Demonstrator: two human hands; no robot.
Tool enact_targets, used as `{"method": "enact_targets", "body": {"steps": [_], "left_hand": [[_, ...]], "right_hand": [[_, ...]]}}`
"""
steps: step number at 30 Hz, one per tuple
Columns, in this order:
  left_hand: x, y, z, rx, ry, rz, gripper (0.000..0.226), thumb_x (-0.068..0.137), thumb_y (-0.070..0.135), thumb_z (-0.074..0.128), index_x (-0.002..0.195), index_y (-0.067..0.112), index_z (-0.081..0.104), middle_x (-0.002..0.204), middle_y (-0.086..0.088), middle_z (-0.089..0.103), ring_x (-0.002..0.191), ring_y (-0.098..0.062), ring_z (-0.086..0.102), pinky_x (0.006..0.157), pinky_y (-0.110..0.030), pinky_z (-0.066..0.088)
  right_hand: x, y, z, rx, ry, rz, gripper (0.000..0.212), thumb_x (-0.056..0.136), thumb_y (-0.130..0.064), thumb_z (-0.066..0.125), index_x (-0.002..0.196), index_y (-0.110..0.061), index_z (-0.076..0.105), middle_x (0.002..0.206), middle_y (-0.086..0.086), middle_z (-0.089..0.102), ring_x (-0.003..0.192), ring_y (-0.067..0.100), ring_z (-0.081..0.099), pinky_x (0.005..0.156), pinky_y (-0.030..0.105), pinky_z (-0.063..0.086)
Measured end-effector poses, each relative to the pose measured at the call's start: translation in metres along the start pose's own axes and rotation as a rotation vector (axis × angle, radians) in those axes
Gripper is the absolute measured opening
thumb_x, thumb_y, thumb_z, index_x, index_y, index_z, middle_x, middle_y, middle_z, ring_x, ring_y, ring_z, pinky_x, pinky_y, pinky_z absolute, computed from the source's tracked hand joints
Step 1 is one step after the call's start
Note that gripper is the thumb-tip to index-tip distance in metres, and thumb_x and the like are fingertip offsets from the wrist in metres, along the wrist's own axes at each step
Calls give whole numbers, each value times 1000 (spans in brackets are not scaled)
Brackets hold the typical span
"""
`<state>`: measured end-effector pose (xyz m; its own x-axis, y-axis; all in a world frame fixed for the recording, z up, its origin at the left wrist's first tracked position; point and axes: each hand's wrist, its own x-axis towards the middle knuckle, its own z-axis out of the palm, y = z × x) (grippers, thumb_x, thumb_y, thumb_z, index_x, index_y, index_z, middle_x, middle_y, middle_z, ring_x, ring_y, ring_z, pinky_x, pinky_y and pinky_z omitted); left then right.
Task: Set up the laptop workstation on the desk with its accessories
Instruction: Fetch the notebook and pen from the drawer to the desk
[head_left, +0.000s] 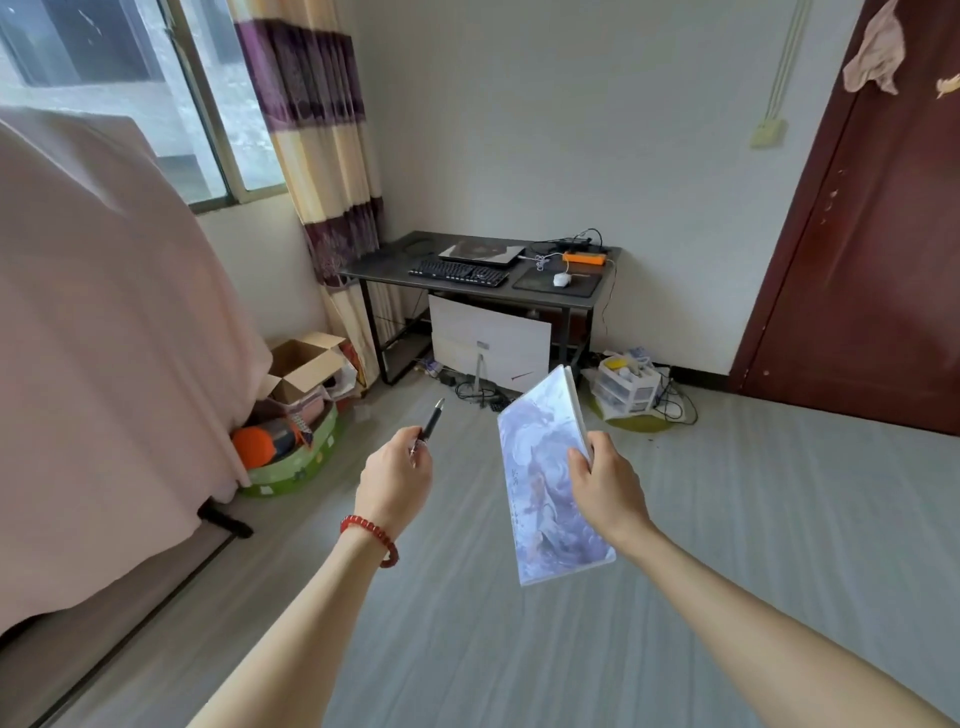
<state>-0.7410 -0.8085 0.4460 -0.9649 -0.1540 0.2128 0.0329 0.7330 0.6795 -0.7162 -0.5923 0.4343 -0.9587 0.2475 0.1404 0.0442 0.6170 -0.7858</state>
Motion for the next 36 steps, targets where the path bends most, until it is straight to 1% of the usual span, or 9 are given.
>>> {"method": "enact_targets", "body": {"steps": [5, 11, 17, 19, 21, 25, 29, 34, 36], "left_hand": [[167, -20, 40, 17, 24, -13, 29, 92, 14, 48, 119, 11, 56, 106, -15, 66, 90, -30, 63, 78, -38, 55], [341, -42, 37, 19, 134, -24, 25, 92, 10, 49, 115, 6, 58, 96, -13, 67, 75, -23, 59, 67, -31, 51], [497, -119, 41, 74, 211, -80, 23, 90, 8, 51, 110, 4, 62, 100, -16, 65, 87, -29, 61, 78, -35, 51], [550, -144, 49, 85, 204, -91, 23, 89, 8, 51, 108, 3, 63, 99, -18, 65, 89, -31, 60, 80, -35, 49], [607, -169, 59, 68, 199, -101, 24, 90, 8, 51, 110, 3, 62, 101, -18, 65, 90, -31, 60, 80, -35, 49], [729, -218, 72, 47, 154, -157, 23, 91, 9, 51, 110, 3, 62, 99, -15, 65, 91, -29, 61, 78, -31, 48], [847, -244, 86, 59, 101, -180, 18, 90, 10, 50, 99, 6, 64, 91, -13, 66, 85, -30, 61, 75, -37, 54], [986, -260, 126, 57, 87, -163, 20, 91, 11, 50, 106, 8, 63, 95, -11, 64, 86, -28, 60, 78, -35, 54], [1045, -274, 149, 55, 80, -179, 21, 90, 11, 50, 107, 10, 63, 96, -9, 64, 87, -28, 60, 80, -38, 54]], "right_hand": [[167, -12, 72, 22, -21, -20, 19, 96, -21, 39, 79, -13, 36, 61, -5, 38, 55, 16, 38, 50, 28, 25], [345, -67, 160, -13, -69, -68, 17, 96, -21, 38, 82, -13, 36, 64, -5, 40, 61, 20, 43, 49, 29, 25], [492, -105, 266, -185, -168, -183, 11, 97, -18, 34, 88, -11, 36, 91, 14, 56, 71, 27, 42, 62, 32, 31], [535, -111, 301, -276, -184, -230, 16, 98, -20, 31, 99, -7, 41, 102, 15, 60, 74, 32, 47, 62, 33, 30], [585, -116, 341, -369, -201, -286, 23, 99, -22, 30, 109, -5, 42, 104, 15, 62, 81, 36, 55, 62, 34, 32], [694, -137, 418, -527, -263, -325, 27, 100, -25, 30, 115, -6, 40, 106, 15, 63, 88, 38, 61, 62, 33, 34], [789, -156, 459, -538, -261, -269, 21, 99, -22, 30, 109, -7, 41, 98, 14, 65, 85, 36, 61, 60, 33, 34], [914, -159, 511, -452, -220, -169, 22, 99, -25, 29, 108, -9, 40, 99, 13, 64, 88, 37, 59, 68, 39, 42], [973, -157, 541, -404, -208, -162, 20, 99, -23, 29, 108, -10, 40, 103, 11, 63, 90, 38, 58, 67, 38, 39]]}}
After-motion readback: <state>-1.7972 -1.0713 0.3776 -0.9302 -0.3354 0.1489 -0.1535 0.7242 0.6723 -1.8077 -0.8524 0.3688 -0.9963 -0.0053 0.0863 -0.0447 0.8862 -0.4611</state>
